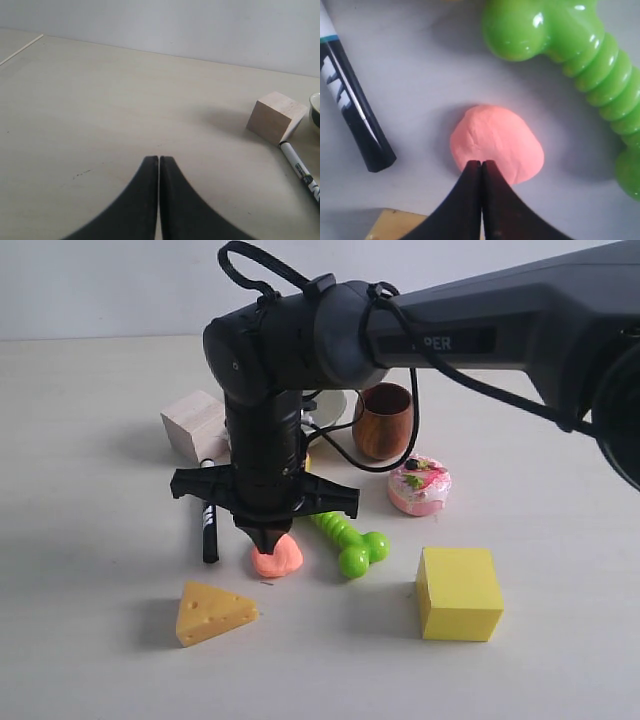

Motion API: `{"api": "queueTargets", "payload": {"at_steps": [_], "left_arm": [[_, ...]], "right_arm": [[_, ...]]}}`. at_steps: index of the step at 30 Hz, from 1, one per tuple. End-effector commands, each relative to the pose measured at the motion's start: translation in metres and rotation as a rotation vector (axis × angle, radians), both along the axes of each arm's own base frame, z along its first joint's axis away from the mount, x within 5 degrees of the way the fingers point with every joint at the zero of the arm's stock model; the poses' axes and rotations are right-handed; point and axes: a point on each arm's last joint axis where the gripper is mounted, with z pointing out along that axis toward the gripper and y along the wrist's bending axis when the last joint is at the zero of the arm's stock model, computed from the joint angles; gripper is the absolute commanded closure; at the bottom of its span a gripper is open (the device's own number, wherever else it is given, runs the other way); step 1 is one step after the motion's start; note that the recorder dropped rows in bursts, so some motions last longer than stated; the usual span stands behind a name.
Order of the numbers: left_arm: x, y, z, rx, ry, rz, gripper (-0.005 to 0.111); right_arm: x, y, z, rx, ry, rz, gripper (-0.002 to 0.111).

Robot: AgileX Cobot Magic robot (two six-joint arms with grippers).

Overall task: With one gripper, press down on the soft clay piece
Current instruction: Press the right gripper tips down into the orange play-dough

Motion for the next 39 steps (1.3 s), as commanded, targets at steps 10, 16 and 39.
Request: {"api": "queueTargets", "payload": {"at_steps": [10, 16, 39], "left_arm": [[0.0, 0.0, 0.0, 0.0, -0.007, -0.001, 0.103], [0.0, 0.0, 0.0, 0.0, -0.007, -0.001, 0.103], [0.0, 0.0, 0.0, 0.0, -0.007, -0.001, 0.103]], "right_arm": [[0.004, -0.001, -0.011, -0.019, -0.005, 0.01, 0.108], [0.007, -0.003, -0.011, -0.023, -0.009, 0.007, 0.108], [0.005, -0.002, -0.028, -0.038, 0.037, 0.011, 0.108]]}}
